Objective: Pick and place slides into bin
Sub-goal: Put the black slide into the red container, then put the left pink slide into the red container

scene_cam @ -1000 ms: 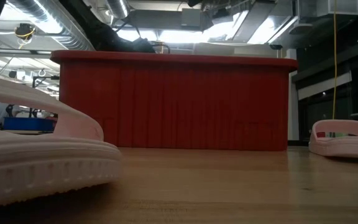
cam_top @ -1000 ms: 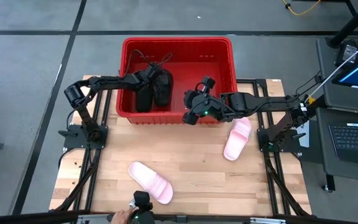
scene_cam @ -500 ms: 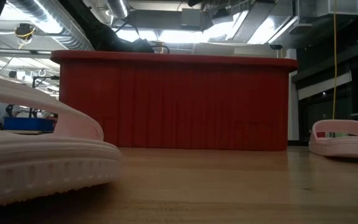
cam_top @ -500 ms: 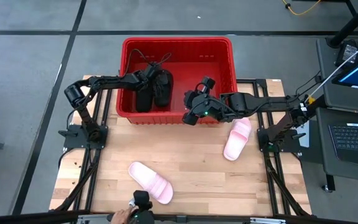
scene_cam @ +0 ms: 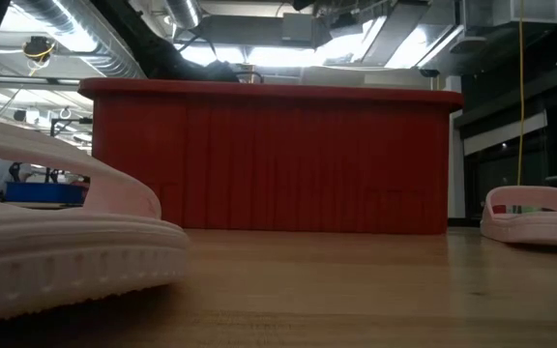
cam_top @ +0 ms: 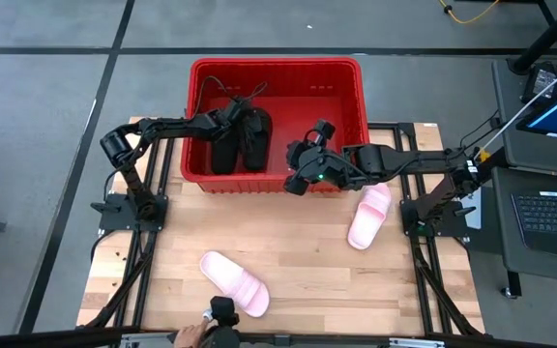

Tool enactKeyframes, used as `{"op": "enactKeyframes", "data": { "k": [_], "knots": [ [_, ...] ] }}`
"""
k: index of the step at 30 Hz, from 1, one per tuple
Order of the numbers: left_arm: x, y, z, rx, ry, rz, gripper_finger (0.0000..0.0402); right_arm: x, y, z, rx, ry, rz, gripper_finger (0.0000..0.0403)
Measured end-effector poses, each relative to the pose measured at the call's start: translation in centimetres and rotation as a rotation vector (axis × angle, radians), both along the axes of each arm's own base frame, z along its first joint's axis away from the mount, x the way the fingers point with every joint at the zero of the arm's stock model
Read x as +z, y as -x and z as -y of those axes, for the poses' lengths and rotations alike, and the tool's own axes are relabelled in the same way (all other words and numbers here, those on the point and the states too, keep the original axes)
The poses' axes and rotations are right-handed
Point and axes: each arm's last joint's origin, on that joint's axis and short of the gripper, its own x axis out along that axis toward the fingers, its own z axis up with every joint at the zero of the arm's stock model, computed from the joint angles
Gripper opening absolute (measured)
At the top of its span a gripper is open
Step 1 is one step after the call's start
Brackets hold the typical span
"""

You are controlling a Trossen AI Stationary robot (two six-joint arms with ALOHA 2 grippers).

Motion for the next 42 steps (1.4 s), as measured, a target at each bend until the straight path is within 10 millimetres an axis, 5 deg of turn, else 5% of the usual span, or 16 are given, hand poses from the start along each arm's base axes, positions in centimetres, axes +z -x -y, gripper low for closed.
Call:
{"op": "enactKeyframes", "data": {
  "k": [15, 29, 42],
  "knots": [
    [-0.2, 0.3, 0.0, 0.024, 0.074, 0.027, 0.0155, 0.0, 0.0, -0.3, 0.010, 0.001, -0.005, 0.0011],
    [-0.2, 0.4, 0.4, 0.048, 0.051, -0.031, 0.0164, -0.1, 0.1, -0.3, 0.013, 0.005, -0.012, 0.0012],
    [6.2, 2.5, 2.8, 0.026, -0.028, 0.077, 0.0162, -0.3, 0.3, -0.3, 0.007, 0.001, -0.037, 0.0012]
  ]
}}
